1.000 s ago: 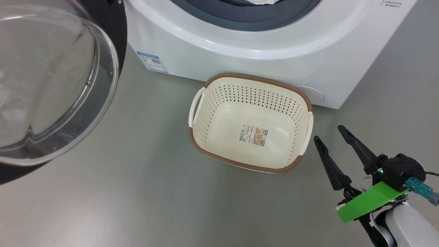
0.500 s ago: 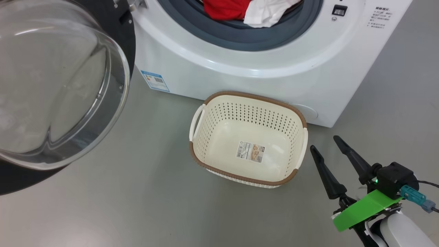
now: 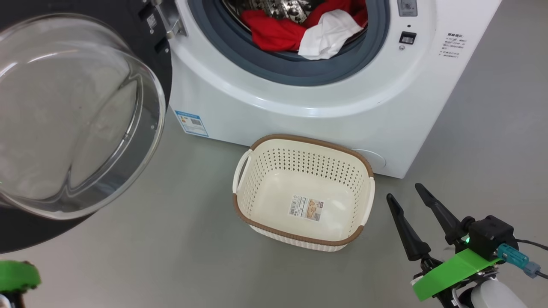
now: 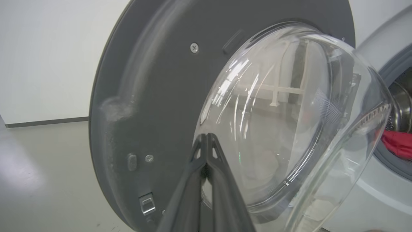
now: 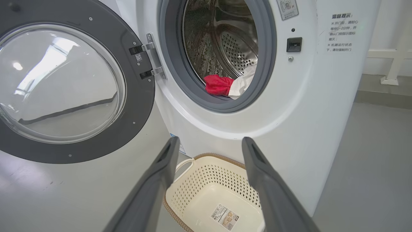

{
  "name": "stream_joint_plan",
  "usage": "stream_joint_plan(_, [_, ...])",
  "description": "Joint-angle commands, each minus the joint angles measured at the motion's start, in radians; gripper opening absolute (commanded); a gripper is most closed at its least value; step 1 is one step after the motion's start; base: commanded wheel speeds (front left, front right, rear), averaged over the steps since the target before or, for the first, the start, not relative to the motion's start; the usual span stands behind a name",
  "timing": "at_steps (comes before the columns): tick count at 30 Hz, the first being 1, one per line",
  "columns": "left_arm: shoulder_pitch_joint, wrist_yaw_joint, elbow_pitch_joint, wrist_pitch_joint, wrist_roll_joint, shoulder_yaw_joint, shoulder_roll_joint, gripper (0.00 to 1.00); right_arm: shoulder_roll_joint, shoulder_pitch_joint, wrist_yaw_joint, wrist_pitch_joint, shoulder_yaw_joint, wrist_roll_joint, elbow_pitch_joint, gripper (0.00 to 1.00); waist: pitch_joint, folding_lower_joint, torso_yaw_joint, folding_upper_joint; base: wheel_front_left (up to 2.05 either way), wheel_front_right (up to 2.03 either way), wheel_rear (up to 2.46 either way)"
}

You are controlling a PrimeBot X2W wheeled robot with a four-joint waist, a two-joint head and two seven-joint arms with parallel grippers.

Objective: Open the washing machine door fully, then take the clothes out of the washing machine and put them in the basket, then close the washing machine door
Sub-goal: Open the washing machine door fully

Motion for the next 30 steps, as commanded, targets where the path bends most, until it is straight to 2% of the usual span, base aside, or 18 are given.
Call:
stream_joint_plan(1, [0.030, -0.007, -0.049, -0.005, -0.004, 0.002, 0.024, 0.05, 0.002, 0.009, 0.007, -0.006, 0.011, 0.007, -0.020, 1.00, -0.014, 0.0000, -0.012, -0.0001, 0.00, 0.00, 0.00])
stream_joint_plan(4, [0.078, -0.012, -0.095, -0.005, -0.010, -0.052, 0.004, 0.24, 0.009, 0.020, 0.007, -0.006, -0.002, 0.008, -0.021, 1.00, -0.024, 0.0000, -0.024, -0.0001, 0.00, 0.00, 0.00])
stream_joint_plan(7, [0.124, -0.014, -0.138, -0.005, -0.020, -0.116, -0.010, 0.37, 0.014, 0.030, 0.007, -0.006, -0.022, 0.008, -0.025, 1.00, -0.031, 0.0000, -0.036, -0.0001, 0.00, 0.00, 0.00])
stream_joint_plan(8, [0.124, -0.014, -0.138, -0.005, -0.020, -0.116, -0.010, 0.37, 0.014, 0.030, 0.007, -0.006, -0.022, 0.008, -0.025, 1.00, -0.031, 0.0000, -0.036, -0.0001, 0.00, 0.00, 0.00])
stream_joint_plan(11, [0.166, -0.014, -0.182, -0.005, -0.033, -0.176, -0.019, 0.50, 0.018, 0.039, 0.007, -0.006, -0.043, 0.008, -0.030, 1.00, -0.033, 0.0000, -0.049, -0.0001, 0.00, 0.00, 0.00])
stream_joint_plan(12, [0.179, -0.014, -0.195, -0.005, -0.039, -0.193, -0.020, 0.70, 0.019, 0.041, 0.007, -0.006, -0.048, 0.007, -0.031, 1.00, -0.034, 0.0000, -0.055, -0.0001, 0.00, 0.00, 0.00])
stream_joint_plan(14, [0.197, -0.014, -0.214, -0.005, -0.052, -0.219, -0.022, 0.98, 0.021, 0.045, 0.007, -0.006, -0.058, 0.007, -0.032, 1.00, -0.035, 0.0000, -0.069, -0.0001, 0.00, 0.00, 0.00])
stream_joint_plan(30, [0.249, -0.014, -0.258, -0.005, -0.123, -0.408, -0.016, 1.00, 0.044, 0.052, 0.007, -0.006, -0.142, 0.001, -0.047, 1.00, -0.015, 0.0000, -0.217, -0.0001, 0.00, 0.00, 0.00])
